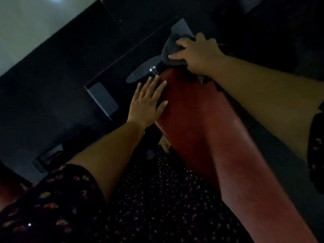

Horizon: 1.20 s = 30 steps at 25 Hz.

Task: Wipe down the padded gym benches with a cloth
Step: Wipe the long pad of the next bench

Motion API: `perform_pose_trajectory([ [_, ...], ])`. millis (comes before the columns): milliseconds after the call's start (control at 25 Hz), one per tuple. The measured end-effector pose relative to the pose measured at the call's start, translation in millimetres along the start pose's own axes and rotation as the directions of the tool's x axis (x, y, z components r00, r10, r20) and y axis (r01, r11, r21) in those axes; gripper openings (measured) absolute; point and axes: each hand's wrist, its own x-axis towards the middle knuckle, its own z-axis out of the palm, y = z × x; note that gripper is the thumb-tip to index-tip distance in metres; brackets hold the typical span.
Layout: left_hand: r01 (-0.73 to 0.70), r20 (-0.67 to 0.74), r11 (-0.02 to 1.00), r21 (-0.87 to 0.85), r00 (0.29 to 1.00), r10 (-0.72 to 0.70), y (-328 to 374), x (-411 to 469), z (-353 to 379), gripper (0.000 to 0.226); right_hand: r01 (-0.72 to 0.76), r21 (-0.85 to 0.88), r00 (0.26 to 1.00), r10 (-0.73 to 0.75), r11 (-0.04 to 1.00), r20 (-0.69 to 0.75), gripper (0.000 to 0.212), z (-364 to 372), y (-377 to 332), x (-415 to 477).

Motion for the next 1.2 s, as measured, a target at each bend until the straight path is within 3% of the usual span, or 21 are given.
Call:
perform_pose_trajectory([
  [80,0.026,0.04,0.999,-0.025,0.999,-0.025,-0.4,9.5,-4.4,0.066,-0.125,0.053,0.991,0.127,0.991,-0.04,0.057,9.0,-9.9,-5.9],
  [240,0.014,0.03,0.999,-0.05,0.999,-0.012,3.0,9.6,-2.7,0.069,-0.043,0.135,0.99,0.06,0.99,-0.125,0.062,23.4,-10.7,-20.8],
  [320,0.003,0.047,0.998,-0.061,0.999,0.0,-0.3,10.3,-4.7,0.068,-0.196,0.222,0.969,0.224,0.955,-0.109,0.066,28.9,-2.9,-25.7],
  [400,-0.01,0.075,0.998,-0.057,0.997,0.014,-2.0,11.1,-8.4,0.069,-0.414,0.396,0.888,0.46,0.82,-0.022,0.069,38.7,-4.5,-34.0],
  [440,-0.019,0.09,0.998,-0.051,0.996,0.024,-2.2,11.7,-10.5,0.07,-0.455,0.449,0.864,0.503,0.769,0.015,0.07,42.6,-5.6,-38.4],
  [600,-0.03,0.237,0.999,-0.036,0.971,0.038,-1.3,16.8,-38.3,0.075,-0.376,0.359,0.926,0.364,0.854,0.103,0.065,29.0,15.7,-71.5],
  [800,-0.066,0.452,0.995,0.069,0.891,0.028,13.1,3.6,-89.8,0.081,-0.479,0.238,0.873,0.429,0.845,0.232,0.056,18.3,-18.3,-129.0],
  [1000,-0.024,0.358,1.0,0.001,0.933,0.022,2.1,1.7,-172.5,0.06,-0.455,0.372,0.889,0.389,0.809,0.241,0.052,-38.9,-47.1,-178.5],
  [1120,-0.043,0.313,0.989,0.139,0.95,-0.002,-26.3,18.3,-255.3,0.061,-0.405,0.334,0.913,0.396,0.851,0.097,0.051,-112.3,-27.3,-195.2],
  [1200,-0.137,0.261,0.968,0.208,0.962,0.08,-12.2,22.7,-309.6,0.063,-0.426,0.371,0.882,0.47,0.825,-0.032,0.052,-158.8,-17.3,-206.1],
])
